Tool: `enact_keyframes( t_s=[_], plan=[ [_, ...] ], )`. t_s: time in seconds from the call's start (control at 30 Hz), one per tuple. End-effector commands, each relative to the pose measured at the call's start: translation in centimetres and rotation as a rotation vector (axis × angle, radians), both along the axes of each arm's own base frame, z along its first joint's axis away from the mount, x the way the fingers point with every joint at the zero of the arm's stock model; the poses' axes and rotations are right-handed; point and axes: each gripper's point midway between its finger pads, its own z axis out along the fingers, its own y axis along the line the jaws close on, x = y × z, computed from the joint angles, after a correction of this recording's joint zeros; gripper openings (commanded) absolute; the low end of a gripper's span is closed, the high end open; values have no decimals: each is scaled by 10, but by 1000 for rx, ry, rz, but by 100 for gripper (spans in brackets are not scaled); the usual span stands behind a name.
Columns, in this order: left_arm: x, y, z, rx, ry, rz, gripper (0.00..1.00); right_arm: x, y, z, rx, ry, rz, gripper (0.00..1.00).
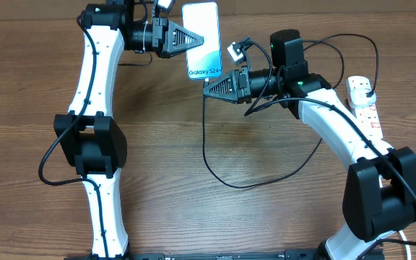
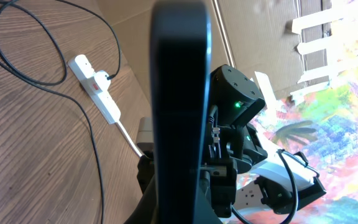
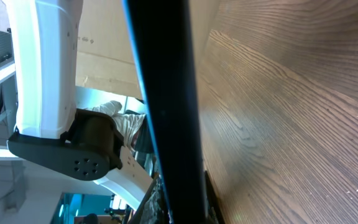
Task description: Plug charger to phone and switch on socket
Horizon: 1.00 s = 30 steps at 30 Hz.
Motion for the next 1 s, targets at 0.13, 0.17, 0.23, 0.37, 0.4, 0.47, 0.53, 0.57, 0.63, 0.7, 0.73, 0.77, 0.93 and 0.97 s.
enact_keyframes(
  t_s=[0.13,0.17,0.23,0.37,0.4,0.47,0.53,0.57,0.63,0.7,0.73,0.77,0.93,0.97],
  plan=[
    [-15,-8,30,-46,-43,-32,4,-6,-2,13,39,-45,41,4],
    [-15,-8,30,-46,-43,-32,4,-8,0,13,38,-43,45,4],
    [-15,-8,30,-46,-43,-32,4,-9,2,13,38,-48,50,4],
    [-15,-8,30,-46,-43,-32,4,-9,2,12,36,-49,48,4],
    [-15,-8,30,-46,-43,-32,4,-9,2,12,36,-48,48,4],
    [-15,-8,30,-46,-43,-32,4,-9,2,12,36,-48,48,4],
    [-15,-8,30,-46,-43,-32,4,-9,2,12,36,-46,48,4],
    [-15,-8,30,-46,-43,-32,4,-9,2,12,35,-43,49,4],
    [-15,-8,30,-47,-44,-32,4,-10,2,11,31,-30,50,4],
    [-15,-8,30,-47,-46,-32,4,-11,2,10,29,-19,51,4],
    [-15,-8,30,-47,-45,-32,4,-12,1,10,33,-19,56,4],
    [-15,-8,30,-47,-46,-32,4,-10,0,10,34,-31,52,4],
    [-15,-8,30,-47,-45,-32,4,-7,-7,11,39,-33,42,4],
    [-15,-8,30,-47,-45,-32,4,-6,-9,12,41,-32,39,4]
  ],
)
